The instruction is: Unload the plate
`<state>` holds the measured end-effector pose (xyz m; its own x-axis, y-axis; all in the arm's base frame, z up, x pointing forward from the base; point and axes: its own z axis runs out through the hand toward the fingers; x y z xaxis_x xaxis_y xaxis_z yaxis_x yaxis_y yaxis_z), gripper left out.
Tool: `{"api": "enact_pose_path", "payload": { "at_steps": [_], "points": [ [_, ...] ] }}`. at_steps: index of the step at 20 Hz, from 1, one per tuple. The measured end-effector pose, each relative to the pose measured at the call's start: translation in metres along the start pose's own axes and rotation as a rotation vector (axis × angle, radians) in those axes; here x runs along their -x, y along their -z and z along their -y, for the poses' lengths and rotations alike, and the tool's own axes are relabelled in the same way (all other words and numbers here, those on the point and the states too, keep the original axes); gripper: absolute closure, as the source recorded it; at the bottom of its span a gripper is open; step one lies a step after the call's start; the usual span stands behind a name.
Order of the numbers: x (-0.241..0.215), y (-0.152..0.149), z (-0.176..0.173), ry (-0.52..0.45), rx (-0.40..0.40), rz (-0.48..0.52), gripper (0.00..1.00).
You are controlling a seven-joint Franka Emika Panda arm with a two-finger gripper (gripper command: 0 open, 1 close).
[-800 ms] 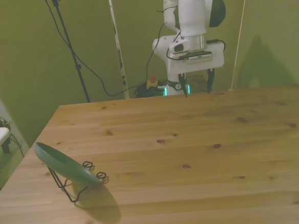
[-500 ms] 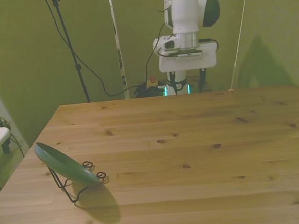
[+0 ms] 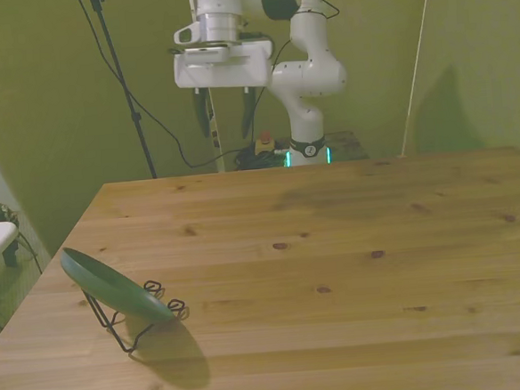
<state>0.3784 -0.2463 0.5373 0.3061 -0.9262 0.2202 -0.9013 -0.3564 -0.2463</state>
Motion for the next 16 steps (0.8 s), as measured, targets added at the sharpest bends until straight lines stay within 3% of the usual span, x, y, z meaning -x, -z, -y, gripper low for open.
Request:
{"api": "enact_pose_path", "payload": {
  "at_steps": [8,12,16],
  "points": [
    [-0.126,0.007,-0.027,-0.095,0.001,-0.041,0.00],
    [-0.151,0.005,-0.013,-0.087,-0.003,-0.007,0.00],
    [-0.166,-0.022,-0.006,-0.126,-0.018,-0.029,0.00]
  ]
}}
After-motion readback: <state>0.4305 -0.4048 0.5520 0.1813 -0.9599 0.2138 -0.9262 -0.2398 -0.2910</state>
